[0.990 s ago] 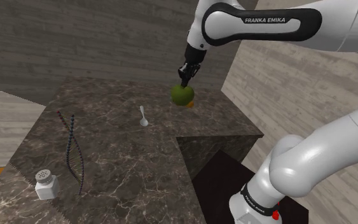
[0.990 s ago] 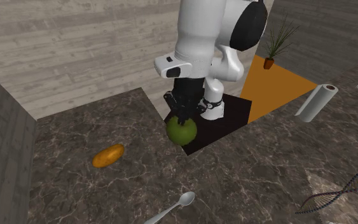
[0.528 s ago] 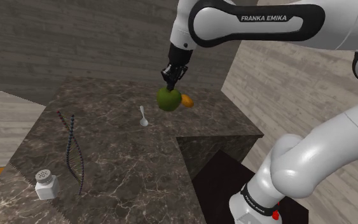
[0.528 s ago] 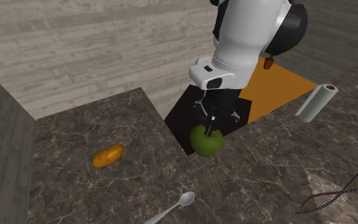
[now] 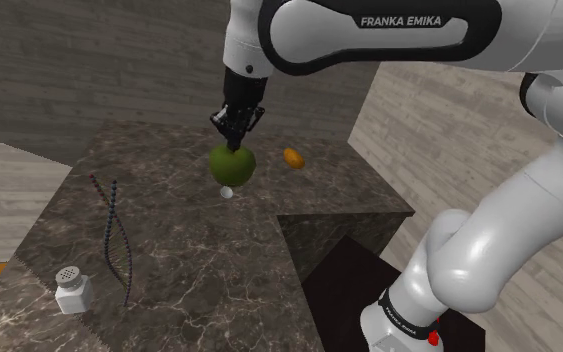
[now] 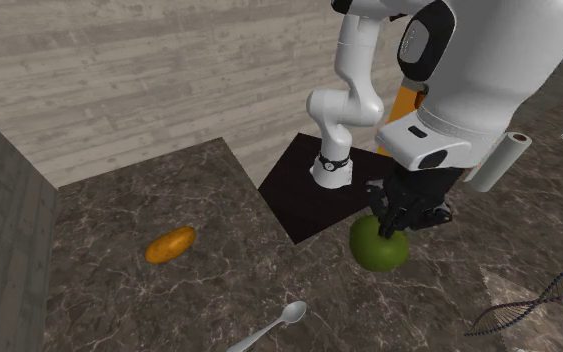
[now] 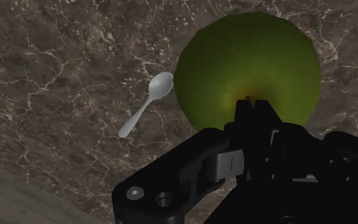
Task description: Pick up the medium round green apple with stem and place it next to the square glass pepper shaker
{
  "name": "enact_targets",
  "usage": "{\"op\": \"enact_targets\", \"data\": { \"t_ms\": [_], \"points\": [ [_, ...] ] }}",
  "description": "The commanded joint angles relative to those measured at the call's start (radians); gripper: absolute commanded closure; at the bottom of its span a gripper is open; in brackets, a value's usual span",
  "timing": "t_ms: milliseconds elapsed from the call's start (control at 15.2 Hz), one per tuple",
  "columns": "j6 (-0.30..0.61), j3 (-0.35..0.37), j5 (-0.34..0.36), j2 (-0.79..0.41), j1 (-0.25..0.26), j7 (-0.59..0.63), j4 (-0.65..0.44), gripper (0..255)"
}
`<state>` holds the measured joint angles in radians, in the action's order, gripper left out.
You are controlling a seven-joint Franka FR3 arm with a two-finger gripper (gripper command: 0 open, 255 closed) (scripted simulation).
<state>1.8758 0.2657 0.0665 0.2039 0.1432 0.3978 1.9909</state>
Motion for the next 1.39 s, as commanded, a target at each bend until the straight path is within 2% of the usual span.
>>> {"op": "enact_targets", "data": {
  "t_ms": [0, 396, 792, 1320],
  "points": [
    [-0.006, 0.031, 0.008, -0.037, 0.016, 0.051, -0.038, 255],
    [-0.049, 0.118, 0.06, -0.185, 0.072, 0.206, -0.204, 255],
    [-0.118, 0.178, 0.141, -0.362, 0.153, 0.348, -0.413, 255],
    [-0.011, 0.174, 0.146, -0.361, 0.149, 0.362, -0.305, 255]
  ]
}}
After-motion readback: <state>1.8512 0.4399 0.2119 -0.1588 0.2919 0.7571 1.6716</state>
